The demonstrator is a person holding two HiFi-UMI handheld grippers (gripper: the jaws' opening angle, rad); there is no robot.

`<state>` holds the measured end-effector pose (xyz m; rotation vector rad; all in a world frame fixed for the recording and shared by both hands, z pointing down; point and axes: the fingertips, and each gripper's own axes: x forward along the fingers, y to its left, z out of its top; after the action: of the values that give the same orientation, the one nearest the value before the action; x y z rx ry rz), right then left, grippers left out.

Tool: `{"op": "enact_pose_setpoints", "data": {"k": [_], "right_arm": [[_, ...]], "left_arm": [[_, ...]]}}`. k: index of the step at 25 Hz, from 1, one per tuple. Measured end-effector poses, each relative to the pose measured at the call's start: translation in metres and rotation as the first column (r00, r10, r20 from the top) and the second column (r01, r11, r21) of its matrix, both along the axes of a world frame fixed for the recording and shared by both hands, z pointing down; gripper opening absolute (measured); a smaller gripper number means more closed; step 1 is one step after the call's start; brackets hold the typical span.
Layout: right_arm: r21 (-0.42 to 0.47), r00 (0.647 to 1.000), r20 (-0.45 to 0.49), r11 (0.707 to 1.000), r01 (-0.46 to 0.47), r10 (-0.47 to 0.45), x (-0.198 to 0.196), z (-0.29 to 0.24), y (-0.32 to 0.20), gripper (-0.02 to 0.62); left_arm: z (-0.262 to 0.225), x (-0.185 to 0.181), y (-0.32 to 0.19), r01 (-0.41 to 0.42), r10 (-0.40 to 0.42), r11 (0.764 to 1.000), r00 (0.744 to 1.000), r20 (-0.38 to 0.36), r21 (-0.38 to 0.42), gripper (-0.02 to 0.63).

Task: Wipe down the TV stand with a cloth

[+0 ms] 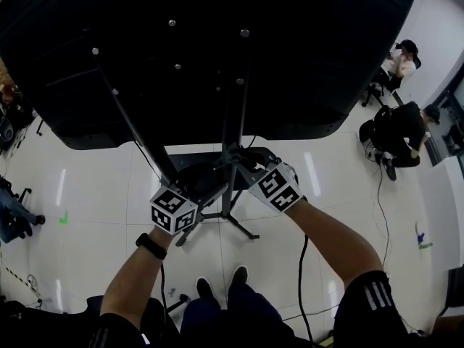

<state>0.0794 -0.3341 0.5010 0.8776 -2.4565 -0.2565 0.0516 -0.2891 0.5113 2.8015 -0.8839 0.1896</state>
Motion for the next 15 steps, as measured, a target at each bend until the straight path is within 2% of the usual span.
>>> {"op": "enact_pose_setpoints", "data": {"k": [15], "right_arm": [[-0.155,0.997,-0.072,0.988,-0.022,0.011,0.001,0.138,-0.001,0.034]], "left_arm": [[0.112,0.002,-0.005,0.015,-0.013,0.992,1.0,0.018,-0.124,0.311]]}}
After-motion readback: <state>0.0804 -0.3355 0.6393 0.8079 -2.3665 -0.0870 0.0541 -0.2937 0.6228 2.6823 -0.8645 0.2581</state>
